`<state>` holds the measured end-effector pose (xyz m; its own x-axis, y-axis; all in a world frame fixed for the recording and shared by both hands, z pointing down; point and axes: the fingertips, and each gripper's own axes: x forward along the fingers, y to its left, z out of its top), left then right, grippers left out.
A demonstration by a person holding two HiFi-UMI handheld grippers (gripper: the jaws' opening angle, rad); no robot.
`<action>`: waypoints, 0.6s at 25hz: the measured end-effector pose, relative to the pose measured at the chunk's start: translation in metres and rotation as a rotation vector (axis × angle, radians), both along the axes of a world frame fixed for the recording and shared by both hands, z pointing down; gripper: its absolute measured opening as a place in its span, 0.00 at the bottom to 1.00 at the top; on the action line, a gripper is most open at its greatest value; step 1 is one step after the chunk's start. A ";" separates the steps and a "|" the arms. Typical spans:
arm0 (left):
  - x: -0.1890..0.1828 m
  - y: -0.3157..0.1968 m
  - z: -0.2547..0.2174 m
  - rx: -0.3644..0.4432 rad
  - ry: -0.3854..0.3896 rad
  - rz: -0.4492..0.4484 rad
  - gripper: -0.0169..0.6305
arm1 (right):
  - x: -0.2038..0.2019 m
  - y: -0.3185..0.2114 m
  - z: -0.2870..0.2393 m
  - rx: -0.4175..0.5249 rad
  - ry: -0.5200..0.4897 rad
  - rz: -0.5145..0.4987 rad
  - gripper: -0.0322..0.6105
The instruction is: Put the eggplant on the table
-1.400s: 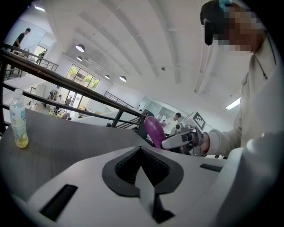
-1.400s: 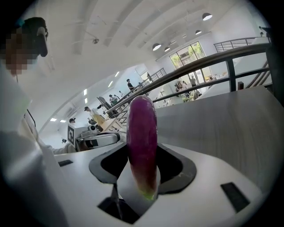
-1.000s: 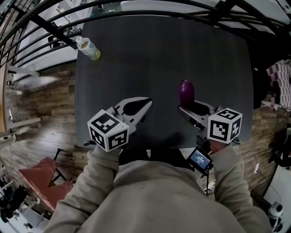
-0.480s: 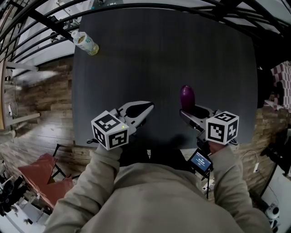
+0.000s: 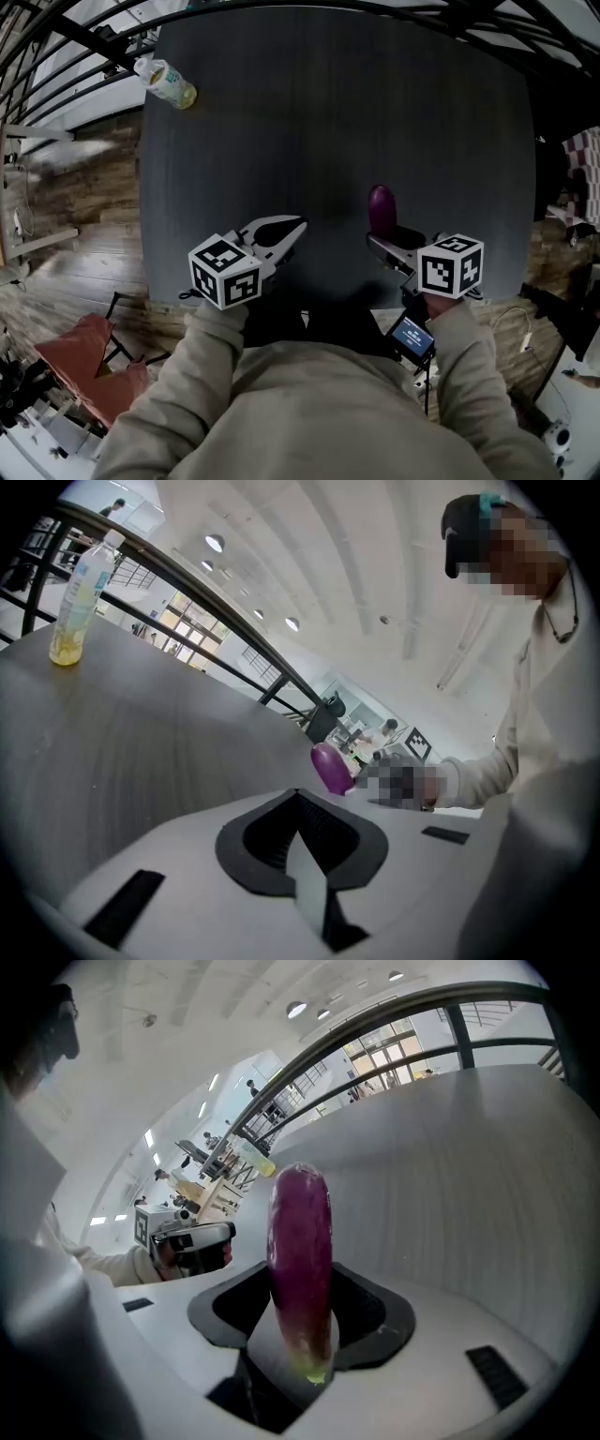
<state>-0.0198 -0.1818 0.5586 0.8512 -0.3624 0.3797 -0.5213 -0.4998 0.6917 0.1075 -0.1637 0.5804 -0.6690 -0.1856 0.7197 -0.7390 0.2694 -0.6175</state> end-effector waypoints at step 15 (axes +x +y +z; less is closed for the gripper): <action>0.014 0.024 0.026 -0.057 -0.006 0.053 0.03 | 0.004 0.013 0.042 -0.076 0.023 -0.012 0.37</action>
